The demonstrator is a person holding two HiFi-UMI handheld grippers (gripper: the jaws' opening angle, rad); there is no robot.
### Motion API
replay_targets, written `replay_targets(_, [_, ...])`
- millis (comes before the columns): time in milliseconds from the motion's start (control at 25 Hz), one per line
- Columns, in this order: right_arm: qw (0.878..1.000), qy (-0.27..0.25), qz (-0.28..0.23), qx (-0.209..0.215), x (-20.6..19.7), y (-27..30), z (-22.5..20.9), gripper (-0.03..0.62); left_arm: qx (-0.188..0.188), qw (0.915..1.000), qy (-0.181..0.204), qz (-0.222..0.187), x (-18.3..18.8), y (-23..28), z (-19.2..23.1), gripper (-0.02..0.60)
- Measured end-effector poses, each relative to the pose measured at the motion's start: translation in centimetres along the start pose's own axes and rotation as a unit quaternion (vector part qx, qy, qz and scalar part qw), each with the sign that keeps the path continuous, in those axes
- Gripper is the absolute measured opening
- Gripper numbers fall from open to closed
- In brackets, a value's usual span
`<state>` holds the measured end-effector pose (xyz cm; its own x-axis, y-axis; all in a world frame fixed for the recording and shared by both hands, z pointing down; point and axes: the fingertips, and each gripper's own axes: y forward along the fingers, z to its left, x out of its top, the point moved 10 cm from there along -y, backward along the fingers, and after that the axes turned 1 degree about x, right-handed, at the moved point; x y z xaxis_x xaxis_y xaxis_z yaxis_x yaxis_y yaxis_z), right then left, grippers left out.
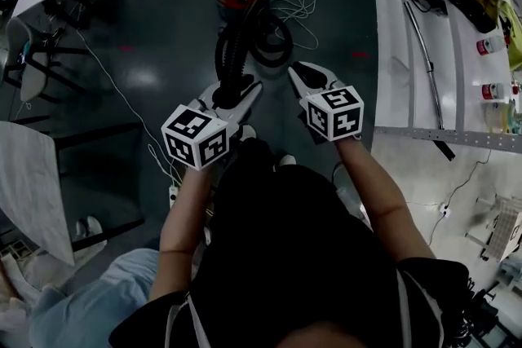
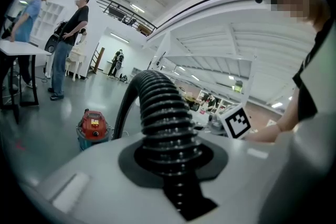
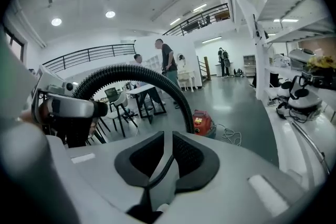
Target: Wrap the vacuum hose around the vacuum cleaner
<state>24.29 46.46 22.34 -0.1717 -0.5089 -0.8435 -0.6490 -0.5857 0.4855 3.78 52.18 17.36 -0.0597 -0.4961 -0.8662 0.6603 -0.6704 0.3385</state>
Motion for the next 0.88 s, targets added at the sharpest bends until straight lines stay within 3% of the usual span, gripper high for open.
replay_targets(240, [1.000,0.005,0.007,-0.021,2.1,4.8,0.3,0.085,-0.021,0.9988,0.026,0.035,1.5,-0.4,4.8,0.091])
replay_targets(440, [1.000,0.004,0.009,-0.014,4.1,7.7,0.5,0.125,-0.045,0.9961,0.037,0.066,2.8,-0.5,8.0,0.091])
replay_targets(880, [0.999,-0.038,0.000,-0.015,8.4,14.1,2.1,0.181,-0.082,0.9899,0.057,0.101,5.4,-0.2,13.6,0.091])
